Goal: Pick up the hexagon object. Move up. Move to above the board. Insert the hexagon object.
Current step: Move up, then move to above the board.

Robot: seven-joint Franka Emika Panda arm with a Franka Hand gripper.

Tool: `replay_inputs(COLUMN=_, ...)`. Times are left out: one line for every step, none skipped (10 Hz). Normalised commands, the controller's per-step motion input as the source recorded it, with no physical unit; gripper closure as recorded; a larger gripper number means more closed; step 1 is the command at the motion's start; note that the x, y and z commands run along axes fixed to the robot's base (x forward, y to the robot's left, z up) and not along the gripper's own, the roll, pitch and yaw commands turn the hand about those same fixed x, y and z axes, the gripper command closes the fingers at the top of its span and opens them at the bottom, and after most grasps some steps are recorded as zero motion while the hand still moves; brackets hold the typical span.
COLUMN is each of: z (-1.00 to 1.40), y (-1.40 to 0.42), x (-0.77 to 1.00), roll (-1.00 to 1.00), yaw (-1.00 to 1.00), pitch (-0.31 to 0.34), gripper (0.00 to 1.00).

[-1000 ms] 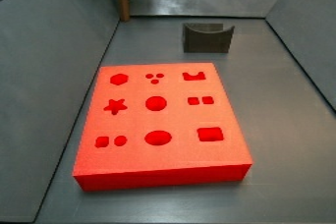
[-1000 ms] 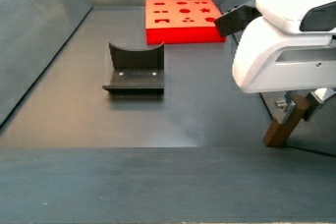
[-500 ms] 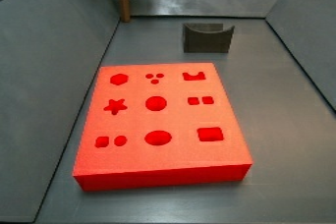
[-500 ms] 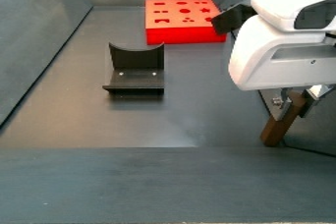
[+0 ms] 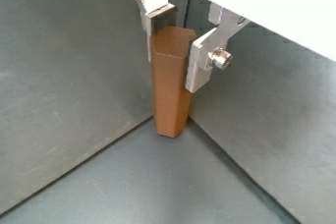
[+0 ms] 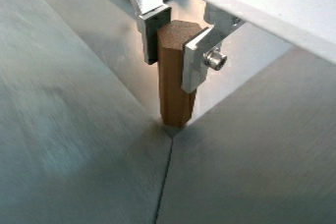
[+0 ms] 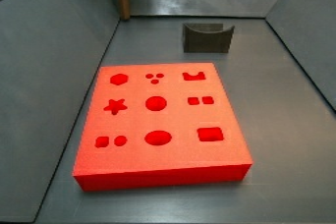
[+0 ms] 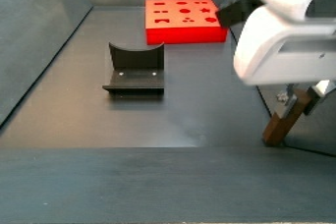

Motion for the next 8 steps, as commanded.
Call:
replay_inputs(z=0.65, y=0.01, x=0.0, roll=0.01, yaw=-0.01, pitch=0.084, gripper=1.0)
replay_inputs(z=0.55, y=0.01, x=0.0, roll=0.03, yaw=-0.01, pitch=0.101, gripper=1.0)
replay_inputs(z=0.41, y=0.0, x=-0.01, roll=0.06, yaw=0.0, pitch=0.121, gripper=1.0)
replay_inputs(z=0.3, y=0.0, x=-0.01, roll=0.08, yaw=0.01, pitch=0.133, gripper=1.0)
replay_inputs(z=0.21, y=0.0, x=-0.01, roll=0.09, yaw=0.02, pitch=0.137, gripper=1.0)
replay_inputs(z=1.0, y=-0.23, x=-0.42, roll=0.0, yaw=0.12, pitch=0.308, gripper=1.0)
replay_inputs(z=1.0, y=-0.23, x=-0.43, roll=0.01, yaw=0.11, pitch=0.276, gripper=1.0)
replay_inputs(z=1.0, y=-0.19, x=-0.4, roll=0.05, yaw=0.09, pitch=0.201, gripper=1.0)
